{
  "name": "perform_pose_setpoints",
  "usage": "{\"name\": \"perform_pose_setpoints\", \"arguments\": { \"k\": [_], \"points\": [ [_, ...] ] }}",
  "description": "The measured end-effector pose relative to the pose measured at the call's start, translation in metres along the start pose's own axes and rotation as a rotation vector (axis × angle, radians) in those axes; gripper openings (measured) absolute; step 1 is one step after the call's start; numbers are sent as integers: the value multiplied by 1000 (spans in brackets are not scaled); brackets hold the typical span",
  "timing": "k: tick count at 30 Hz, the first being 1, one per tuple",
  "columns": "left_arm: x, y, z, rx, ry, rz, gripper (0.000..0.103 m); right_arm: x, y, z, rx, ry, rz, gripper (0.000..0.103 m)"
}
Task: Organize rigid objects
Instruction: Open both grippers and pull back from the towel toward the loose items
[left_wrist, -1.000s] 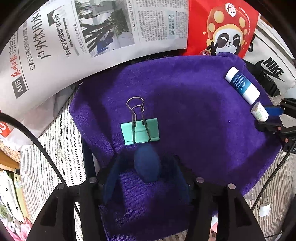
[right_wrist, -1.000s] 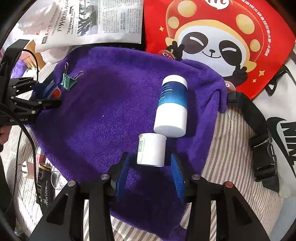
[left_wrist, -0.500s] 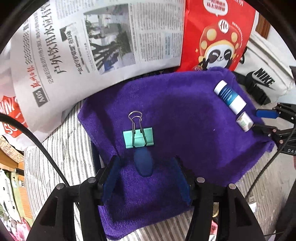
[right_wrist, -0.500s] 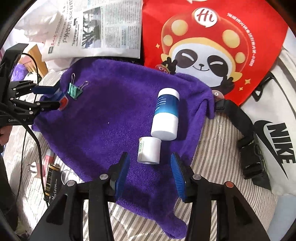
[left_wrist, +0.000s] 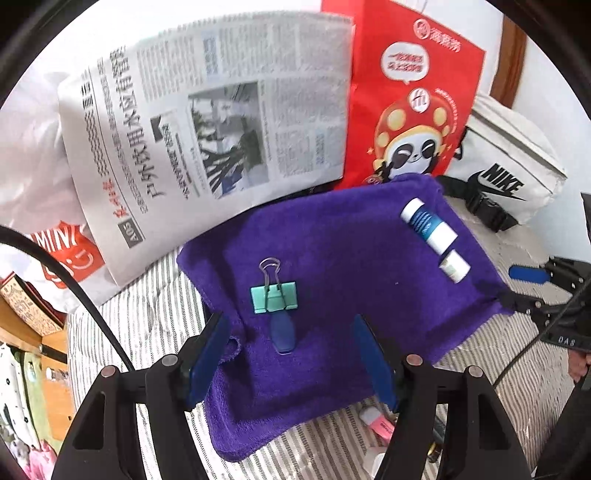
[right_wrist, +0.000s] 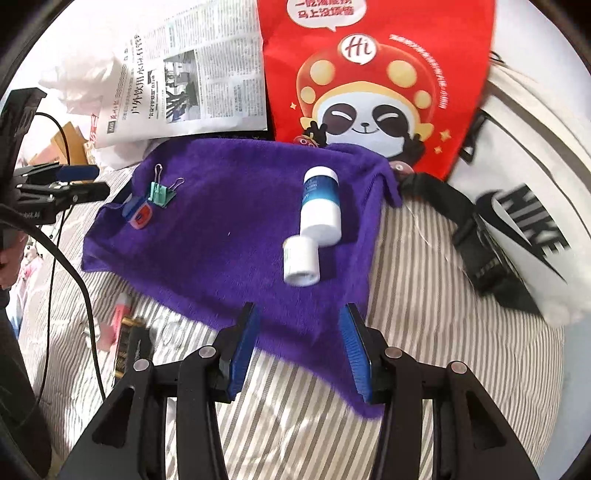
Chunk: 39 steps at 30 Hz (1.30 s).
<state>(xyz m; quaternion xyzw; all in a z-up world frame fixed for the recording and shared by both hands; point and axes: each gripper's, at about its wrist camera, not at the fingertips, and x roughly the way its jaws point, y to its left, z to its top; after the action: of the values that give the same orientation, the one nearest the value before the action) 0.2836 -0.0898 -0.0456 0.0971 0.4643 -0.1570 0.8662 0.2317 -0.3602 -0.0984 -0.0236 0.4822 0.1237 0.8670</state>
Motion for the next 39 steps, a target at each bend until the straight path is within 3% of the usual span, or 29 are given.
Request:
{"name": "perform_pose_setpoints", "arguments": {
  "k": [9, 16, 23, 28, 33, 39],
  "points": [
    [-29, -24, 2, 34, -64, 37, 68, -34, 23, -38, 32, -39, 21, 46],
    [-54, -49, -5, 73, -98, 50, 68, -38, 56, -65, -24, -20, 53, 46],
    [-49, -51, -43, 37, -54, 42, 70, -24, 87, -87, -73, -16, 89, 46],
    [-53, -37, -81, -28, -38, 42, 70, -8, 102, -91, -146, -38, 38, 45],
    [-56, -23, -118, -66, -7, 57, 70, 7, 99, -92, -186, -25, 13, 43],
    [-50, -9, -136, -129, 6, 36, 70, 20, 91, -84, -195, -34, 25, 43]
  ]
}}
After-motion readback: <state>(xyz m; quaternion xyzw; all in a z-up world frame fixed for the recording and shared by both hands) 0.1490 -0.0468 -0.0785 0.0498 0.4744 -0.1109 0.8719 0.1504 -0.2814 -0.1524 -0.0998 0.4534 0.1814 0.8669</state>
